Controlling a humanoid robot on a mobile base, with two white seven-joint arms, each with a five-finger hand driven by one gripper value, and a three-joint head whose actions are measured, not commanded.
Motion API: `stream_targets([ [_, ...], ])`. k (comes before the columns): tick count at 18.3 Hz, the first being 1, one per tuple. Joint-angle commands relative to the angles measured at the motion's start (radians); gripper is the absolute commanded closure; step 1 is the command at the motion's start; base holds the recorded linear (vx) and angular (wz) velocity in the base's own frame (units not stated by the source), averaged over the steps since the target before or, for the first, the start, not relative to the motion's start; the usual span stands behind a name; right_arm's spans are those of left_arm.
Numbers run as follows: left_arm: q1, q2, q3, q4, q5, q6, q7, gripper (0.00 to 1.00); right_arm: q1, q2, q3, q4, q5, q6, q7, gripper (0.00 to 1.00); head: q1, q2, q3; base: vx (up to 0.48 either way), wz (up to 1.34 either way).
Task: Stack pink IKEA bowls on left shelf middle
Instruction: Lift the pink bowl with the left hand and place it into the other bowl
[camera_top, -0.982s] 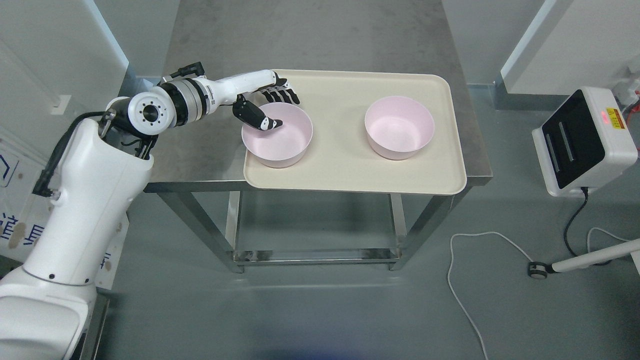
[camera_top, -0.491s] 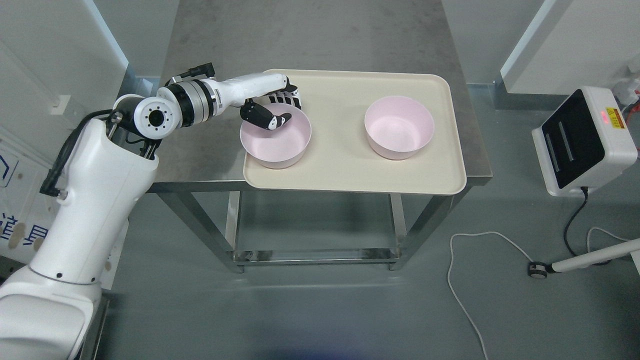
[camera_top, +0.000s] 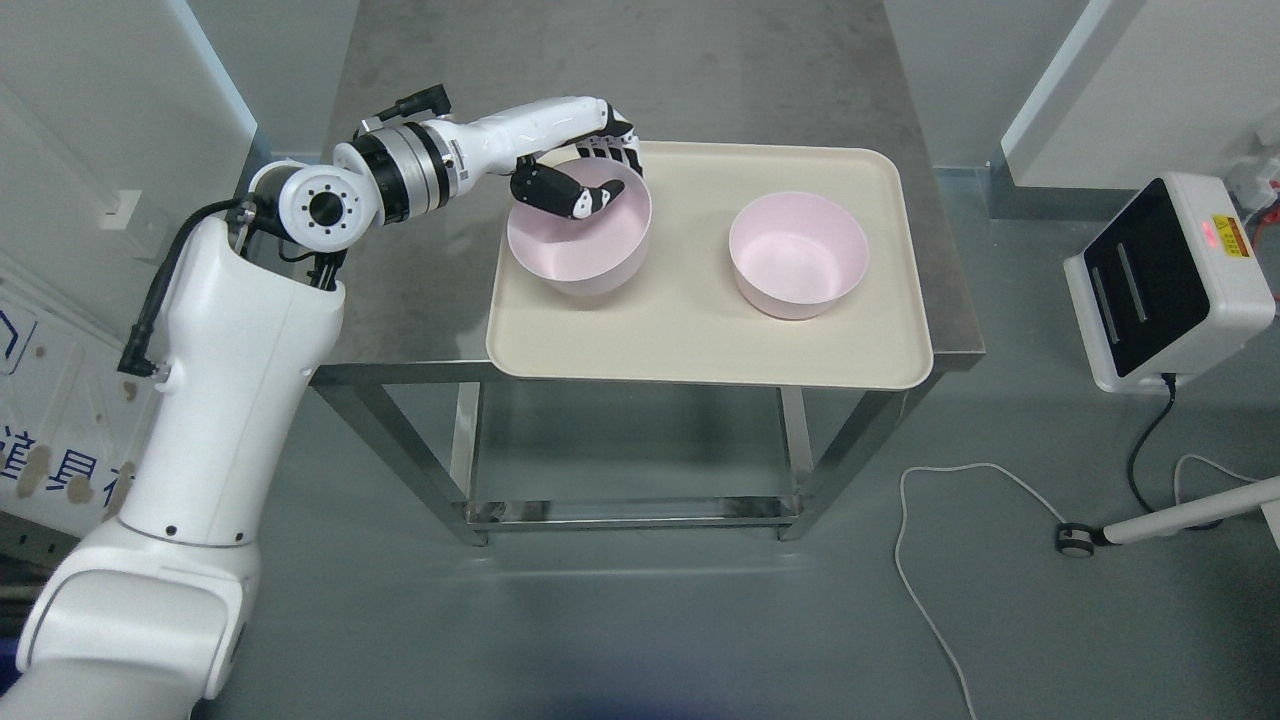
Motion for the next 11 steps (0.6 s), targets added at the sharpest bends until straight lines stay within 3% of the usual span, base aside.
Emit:
stream_targets([
  [1,-0.067,-0.16,-0.08,0.041,-0.004,-0.001,0.002,0.99,0.0,-0.017,-0.009,0.0,0.008,0.001,0.0,0.0,0.0,0.0,0.0,0.0,0.0],
  [6,-0.242,-0.16,-0.305,0.176,0.0,-0.015,0.069,0.98,0.0,-0.017,-0.009,0.0,0.008,0.001,0.002,0.0,0.0,0.0,0.0,0.0,0.0],
  [11,-0.277,-0.16,-0.489,0.234,-0.006,-0.019,0.129,0.98,0.0,-0.017,-0.009,0.0,0.008,0.001,0.0,0.0,0.0,0.0,0.0,0.0,0.0],
])
